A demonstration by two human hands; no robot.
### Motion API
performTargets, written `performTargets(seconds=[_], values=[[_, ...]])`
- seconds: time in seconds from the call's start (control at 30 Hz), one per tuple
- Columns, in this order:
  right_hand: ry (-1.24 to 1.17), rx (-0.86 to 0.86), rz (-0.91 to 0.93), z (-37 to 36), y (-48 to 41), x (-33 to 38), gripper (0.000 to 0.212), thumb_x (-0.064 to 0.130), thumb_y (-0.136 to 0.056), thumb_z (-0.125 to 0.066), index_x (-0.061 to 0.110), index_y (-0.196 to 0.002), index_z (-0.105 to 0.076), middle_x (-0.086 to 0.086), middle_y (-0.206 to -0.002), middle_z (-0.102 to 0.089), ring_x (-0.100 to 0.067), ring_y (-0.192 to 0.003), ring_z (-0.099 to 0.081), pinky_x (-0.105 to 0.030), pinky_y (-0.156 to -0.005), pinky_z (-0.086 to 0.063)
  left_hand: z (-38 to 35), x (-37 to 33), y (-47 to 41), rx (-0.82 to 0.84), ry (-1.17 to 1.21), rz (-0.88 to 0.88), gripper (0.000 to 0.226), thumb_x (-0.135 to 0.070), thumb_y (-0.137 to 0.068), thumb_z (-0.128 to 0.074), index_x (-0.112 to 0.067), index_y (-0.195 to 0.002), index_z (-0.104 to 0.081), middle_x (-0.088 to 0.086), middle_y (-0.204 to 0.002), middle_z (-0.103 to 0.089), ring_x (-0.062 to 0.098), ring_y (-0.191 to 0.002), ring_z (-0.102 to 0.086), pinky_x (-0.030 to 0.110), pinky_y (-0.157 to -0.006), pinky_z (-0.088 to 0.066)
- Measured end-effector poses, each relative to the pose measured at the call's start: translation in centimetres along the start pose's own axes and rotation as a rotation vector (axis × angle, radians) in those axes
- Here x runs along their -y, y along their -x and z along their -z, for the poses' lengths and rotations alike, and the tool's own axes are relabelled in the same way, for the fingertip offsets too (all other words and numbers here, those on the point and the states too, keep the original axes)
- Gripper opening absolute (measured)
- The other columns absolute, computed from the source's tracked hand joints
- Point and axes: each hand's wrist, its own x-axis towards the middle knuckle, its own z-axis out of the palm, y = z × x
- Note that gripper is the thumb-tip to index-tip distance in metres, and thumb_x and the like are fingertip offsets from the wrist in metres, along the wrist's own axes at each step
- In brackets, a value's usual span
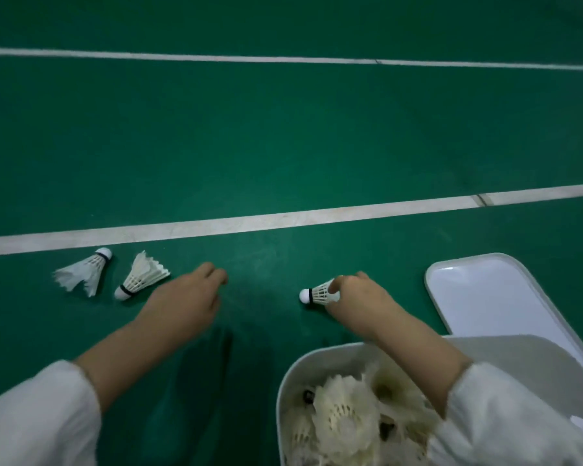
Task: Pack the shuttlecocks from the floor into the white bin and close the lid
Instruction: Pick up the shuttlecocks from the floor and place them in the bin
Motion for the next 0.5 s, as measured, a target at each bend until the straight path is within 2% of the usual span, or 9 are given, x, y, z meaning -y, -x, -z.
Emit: performTargets(seconds=[0.1,0.17,0.2,0.27,0.3,0.33,0.4,0.43,0.5], values=[[0.043,0.135,-0.070,-0.5,-2.6,0.6,0.035,0.030,-0.093,-0.050,0.007,-0.118,-0.055,-0.017,-0.114,-0.047,-0.028,-0.091,-0.051,-0.027,-0.067,-0.041,-0.8,2.3,-2.4,0.027,-0.099,0.100,0.048,-0.013,-0.089,-0.041,-0.020,-0.135,-0.029,0.003,-0.138,-0.032,0.027,-0.099,-0.059,0.041,-0.076,-0.048],[0.024,0.224,-0.101,-1.0,-3.8,0.9,0.032,0.035,-0.094,-0.049,0.004,-0.092,-0.052,-0.017,-0.099,-0.041,-0.026,-0.084,-0.047,-0.025,-0.054,-0.037,-1.5,3.7,-3.4,0.025,-0.197,0.122,0.065,-0.005,-0.087,-0.041,-0.020,-0.144,-0.014,0.003,-0.150,-0.017,0.027,-0.101,-0.059,0.040,-0.079,-0.046],[-0.007,0.262,-0.117,-1.2,-4.2,1.1,0.027,0.031,-0.094,-0.049,0.006,-0.086,-0.049,-0.018,-0.097,-0.040,-0.027,-0.086,-0.050,-0.027,-0.056,-0.040,-1.9,4.4,-3.7,0.030,-0.237,0.126,0.072,-0.003,-0.086,-0.042,-0.021,-0.147,-0.007,0.003,-0.154,-0.010,0.026,-0.103,-0.058,0.039,-0.079,-0.046],[-0.024,0.275,-0.122,-1.6,-4.5,1.5,0.019,0.019,-0.094,-0.047,0.003,-0.101,-0.052,-0.021,-0.103,-0.047,-0.030,-0.100,-0.055,-0.029,-0.071,-0.045,-2.6,5.6,-4.1,0.060,-0.281,0.135,0.079,0.001,-0.086,-0.042,-0.021,-0.148,0.001,0.003,-0.156,-0.003,0.026,-0.109,-0.055,0.036,-0.078,-0.047],[-0.014,0.258,-0.142,-1.6,-4.5,1.7,0.024,0.019,-0.095,-0.046,0.002,-0.112,-0.052,-0.021,-0.105,-0.046,-0.031,-0.099,-0.052,-0.029,-0.073,-0.042,-2.9,6.1,-4.1,0.076,-0.286,0.145,0.078,0.002,-0.086,-0.042,-0.020,-0.148,0.000,0.004,-0.156,-0.005,0.026,-0.113,-0.052,0.036,-0.079,-0.047],[-0.023,0.222,-0.157,-1.6,-4.4,1.9,0.028,0.023,-0.095,-0.047,-0.001,-0.108,-0.053,-0.019,-0.100,-0.043,-0.030,-0.088,-0.047,-0.027,-0.067,-0.038,-3.1,6.6,-3.9,0.087,-0.281,0.154,0.074,0.002,-0.086,-0.043,-0.018,-0.147,-0.005,0.006,-0.153,-0.013,0.027,-0.116,-0.050,0.035,-0.081,-0.048],[-0.123,0.173,-0.165,-1.2,-4.2,2.0,0.032,0.025,-0.090,-0.054,0.001,-0.071,-0.047,-0.014,-0.079,-0.043,-0.023,-0.062,-0.036,-0.025,-0.049,-0.026,-3.3,7.2,-3.4,0.102,-0.269,0.147,0.055,0.001,-0.087,-0.046,-0.013,-0.137,-0.027,0.008,-0.137,-0.033,0.025,-0.118,-0.045,0.034,-0.083,-0.046],[-0.167,0.152,-0.166,-0.9,-3.9,2.4,0.036,0.021,-0.087,-0.056,0.005,-0.060,-0.040,-0.010,-0.066,-0.041,-0.020,-0.053,-0.030,-0.026,-0.046,-0.021,-3.3,7.4,-3.0,0.104,-0.253,0.150,0.045,0.001,-0.087,-0.047,-0.011,-0.129,-0.035,0.008,-0.129,-0.039,0.024,-0.118,-0.043,0.033,-0.084,-0.046],[-0.203,0.091,-0.118,-0.3,-3.3,3.6,0.039,0.020,-0.083,-0.061,0.009,-0.054,-0.038,-0.004,-0.051,-0.035,-0.018,-0.048,-0.025,-0.025,-0.045,-0.019,-3.3,7.9,-2.2,0.077,-0.203,0.168,0.035,0.003,-0.087,-0.047,-0.010,-0.119,-0.043,0.008,-0.123,-0.043,0.024,-0.117,-0.043,0.033,-0.084,-0.045]])
